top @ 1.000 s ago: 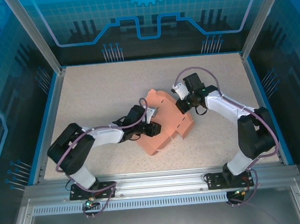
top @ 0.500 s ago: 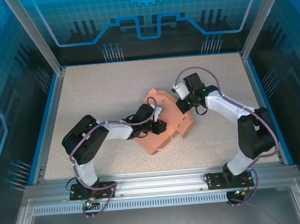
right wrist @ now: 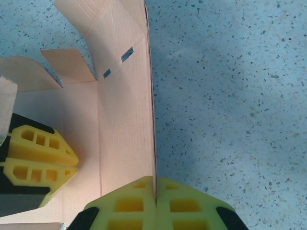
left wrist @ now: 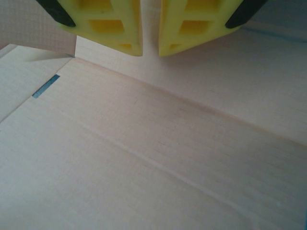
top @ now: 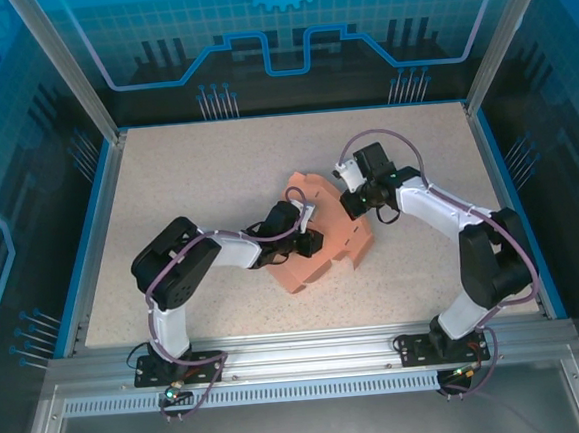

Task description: Fold the paper box

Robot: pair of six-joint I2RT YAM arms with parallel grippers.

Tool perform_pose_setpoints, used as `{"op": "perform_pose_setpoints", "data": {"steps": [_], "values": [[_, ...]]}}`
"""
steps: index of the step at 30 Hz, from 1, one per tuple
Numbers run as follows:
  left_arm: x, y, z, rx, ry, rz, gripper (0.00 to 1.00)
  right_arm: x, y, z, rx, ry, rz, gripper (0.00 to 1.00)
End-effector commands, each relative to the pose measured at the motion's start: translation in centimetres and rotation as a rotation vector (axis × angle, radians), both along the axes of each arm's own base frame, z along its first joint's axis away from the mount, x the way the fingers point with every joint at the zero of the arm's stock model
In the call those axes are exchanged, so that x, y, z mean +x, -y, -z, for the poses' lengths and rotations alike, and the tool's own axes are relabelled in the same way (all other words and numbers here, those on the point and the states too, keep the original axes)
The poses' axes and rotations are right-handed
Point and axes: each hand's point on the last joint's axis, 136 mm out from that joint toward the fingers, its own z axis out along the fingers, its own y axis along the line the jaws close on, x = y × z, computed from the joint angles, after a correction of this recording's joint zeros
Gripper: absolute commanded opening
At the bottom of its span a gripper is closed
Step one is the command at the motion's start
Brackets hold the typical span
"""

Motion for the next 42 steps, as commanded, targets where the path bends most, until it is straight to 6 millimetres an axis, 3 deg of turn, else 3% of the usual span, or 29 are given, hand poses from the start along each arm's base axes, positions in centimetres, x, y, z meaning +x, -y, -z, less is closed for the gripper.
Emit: {"op": "perform_pose_setpoints", "data": {"steps": [1, 13, 29, 42], "values": [[-0.3, -0.3, 2.5, 0.024, -0.049, -0.029, 0.18, -1.0, -1.2, -0.9, 0.036, 0.008, 0.019, 0.0], [-0.2, -0.6, 2.7, -0.016, -0.026, -0.063, 0.16, -3.4, -3.8, -1.3, 0.068, 0.007, 0.034, 0.0], [-0.3, -0.6, 2.3, -0.083, -0.005, -0.086, 0.16, -4.2, -6.4, 0.2, 0.045, -0.019, 0.048, 0.0], [-0.1, -0.9, 1.5, -0.096, 0.01, -0.096, 0.19, -2.2, -3.3, -1.7, -0.126, 0.092, 0.042, 0.0]]}}
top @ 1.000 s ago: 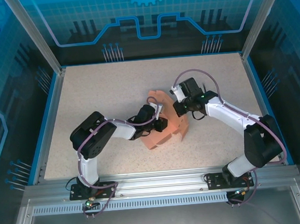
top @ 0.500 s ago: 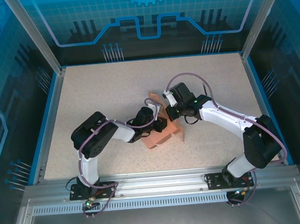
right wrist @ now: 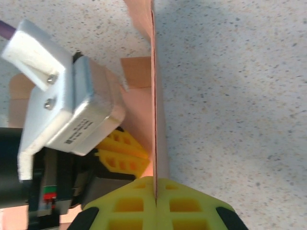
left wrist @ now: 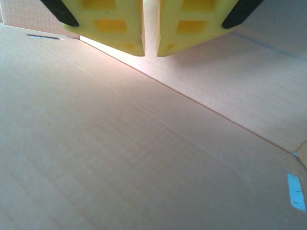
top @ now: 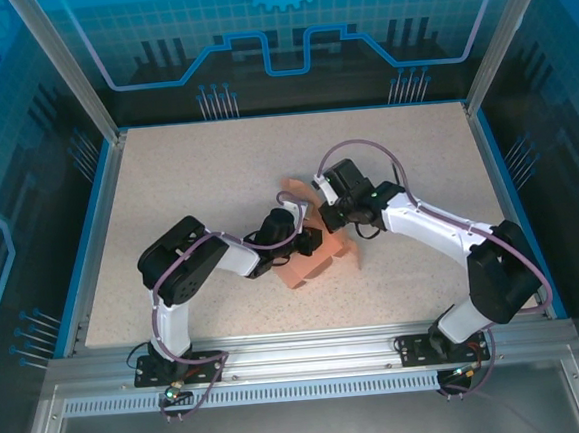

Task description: Fold the paper box

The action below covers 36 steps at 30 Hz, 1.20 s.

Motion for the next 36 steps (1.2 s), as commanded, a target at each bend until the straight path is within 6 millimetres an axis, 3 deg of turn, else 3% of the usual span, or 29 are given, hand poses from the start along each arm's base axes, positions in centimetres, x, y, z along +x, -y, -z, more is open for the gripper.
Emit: {"op": "perform_pose_setpoints", "data": {"steps": [1, 9, 18, 28, 36], "values": [[-1.1, -0.9, 1.8, 0.035, -0.066, -0.002, 0.2, 1.1, 1.7, 0.3, -0.125, 0.034, -0.006, 0.0], [-0.4, -0.9, 0.1, 0.014, -0.045, -0.012, 0.25, 2.3, 3.6, 0.4, -0.339, 0.115, -0.024, 0.0], [-0.2, -2.2, -2.8, -0.007, -0.019, -0.037, 0.38, 3.4, 4.5, 1.0, -0.561, 0.217, -0.031, 0.0], [-0.1, -6.2, -4.4, 0.062, 0.014, -0.123, 0.41, 4.0, 4.5, 0.8, -0.696, 0.352, -0.038, 0.0], [0.8, -9.9, -5.8, 0.073, 0.022, -0.181, 0.46, 3.2, 3.3, 0.6, -0.536, 0.289, -0.119, 0.0]]}}
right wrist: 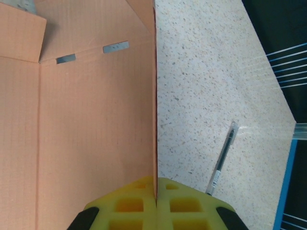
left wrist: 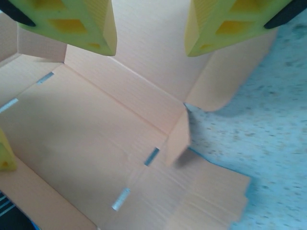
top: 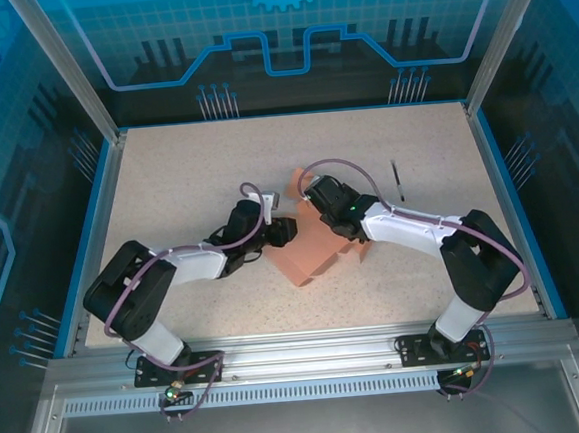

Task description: Fold the paper box

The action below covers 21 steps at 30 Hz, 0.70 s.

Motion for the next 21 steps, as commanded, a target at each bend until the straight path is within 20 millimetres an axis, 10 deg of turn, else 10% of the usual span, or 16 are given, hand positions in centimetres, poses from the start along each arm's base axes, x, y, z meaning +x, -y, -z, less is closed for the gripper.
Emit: {"op": "perform_pose_setpoints", "data": {"steps": [1, 21], "values": [[0.1, -1.5, -0.7, 0.027, 0.004, -0.002, 0.48, -0.5, -0.9, -0.5, 0.088, -0.053, -0.067, 0.0], [2.1, 0.2, -0.1, 0.298, -0.001, 0.246, 0.54, -1.0, -0.9, -2.4, 0.383, -0.288, -0.174, 0.0]]}}
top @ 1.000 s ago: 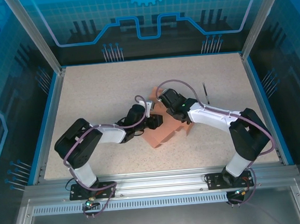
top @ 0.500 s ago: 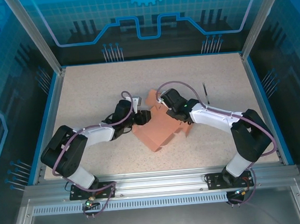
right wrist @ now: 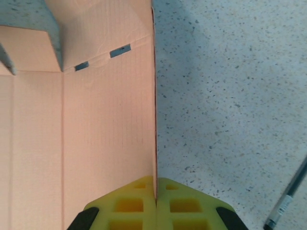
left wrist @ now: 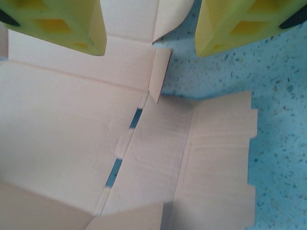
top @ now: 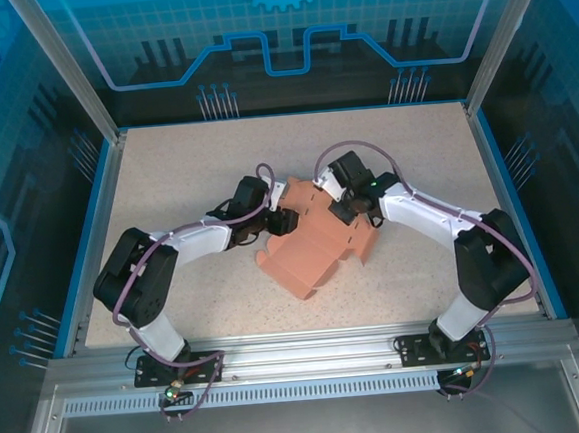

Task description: Fold the paper box

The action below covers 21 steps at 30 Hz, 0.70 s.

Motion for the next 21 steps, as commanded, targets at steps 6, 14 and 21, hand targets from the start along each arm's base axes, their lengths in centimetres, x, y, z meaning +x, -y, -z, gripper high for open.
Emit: {"op": "perform_pose_setpoints", "data": {"steps": [6, 14, 21], "values": [[0.1, 0.3, -0.1, 0.08, 0.009, 0.092, 0.53, -0.8, -0.6, -3.6, 0.147, -0.029, -0.055, 0.0], [1.1, 1.4, 1.1, 0.068, -0.017, 0.103, 0.43, -0.9, -0.6, -3.5, 0.157, -0.043, -0.046, 0.0], [0.0, 4.0, 1.3, -0.015, -0.033, 0.155, 0.25, -0.7, -0.7, -3.4, 0.17, -0.042, -0.03, 0.0]]}}
